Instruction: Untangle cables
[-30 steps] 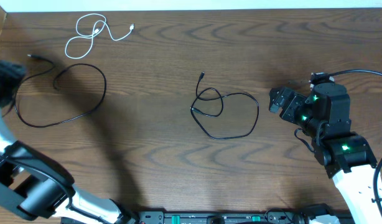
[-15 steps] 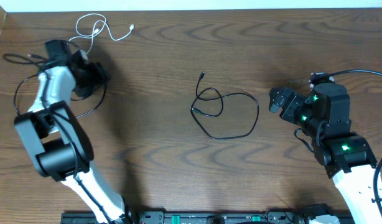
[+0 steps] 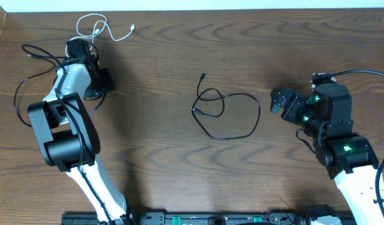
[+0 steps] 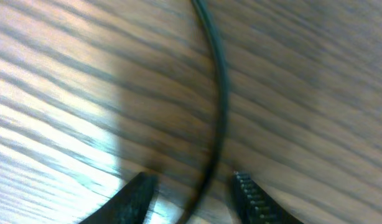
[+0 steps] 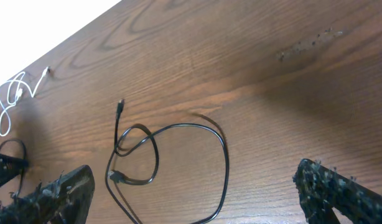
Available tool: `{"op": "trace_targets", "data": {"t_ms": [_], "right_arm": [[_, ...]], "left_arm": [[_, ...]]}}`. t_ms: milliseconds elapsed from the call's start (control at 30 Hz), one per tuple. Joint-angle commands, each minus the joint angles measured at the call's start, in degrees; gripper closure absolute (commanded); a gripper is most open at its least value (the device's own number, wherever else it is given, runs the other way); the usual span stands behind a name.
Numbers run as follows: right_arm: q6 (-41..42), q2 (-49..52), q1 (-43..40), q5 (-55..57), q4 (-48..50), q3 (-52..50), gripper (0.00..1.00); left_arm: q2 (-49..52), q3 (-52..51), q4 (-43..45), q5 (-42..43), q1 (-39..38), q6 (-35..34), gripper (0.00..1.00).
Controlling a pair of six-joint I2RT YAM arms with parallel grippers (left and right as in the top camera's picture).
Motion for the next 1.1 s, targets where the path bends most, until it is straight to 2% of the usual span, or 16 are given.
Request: {"op": "trace_targets", "data": {"t_ms": [0, 100, 267, 300, 367, 533, 600, 800, 933, 1067], "right_arm": [[0.2, -0.1, -0.5, 0.5, 0.0, 0.2, 0.01], [0.2, -0.1, -0.5, 0.5, 0.0, 0.2, 0.01], [0.2, -0.1, -0.5, 0.5, 0.0, 0.2, 0.01], [0.2, -0.1, -0.5, 0.5, 0.0, 0.2, 0.01], [0.2, -0.1, -0.5, 0.5, 0.0, 0.2, 0.01], [0.2, -0.1, -0.5, 0.5, 0.0, 0.2, 0.01], [0.2, -0.1, -0.5, 0.5, 0.0, 0.2, 0.01], [0.2, -0.1, -0.5, 0.5, 0.0, 0.2, 0.01], [0.2, -0.1, -0.5, 0.5, 0.0, 0.2, 0.01], [0.2, -0.1, -0.5, 0.5, 0.0, 0.2, 0.01]], "left_arm": [[3.0, -0.4, -0.4, -12.1, 0.3, 0.0, 0.69], [3.0, -0.4, -0.1, -22.8, 1.4, 0.9, 0.73], [2.9, -0.3, 0.3, -22.8, 3.9, 4.0, 0.71], [2.8, -0.2, 0.3, -22.3, 4.3, 4.0, 0.67], [2.7, 0.9, 0.2, -21.1, 4.5, 3.8, 0.64], [0.3, 4.5, -1.3, -21.0, 4.6, 1.8, 0.46], [-2.1, 5.1, -1.2, -21.1, 4.5, 0.7, 0.45], [-11.3, 5.2, -1.4, -21.1, 7.1, -7.8, 0.35], [-11.7, 5.2, -6.2, -21.1, 12.9, -13.0, 0.33], [-9.8, 4.5, -14.0, -21.0, 22.0, -23.0, 0.32]]}}
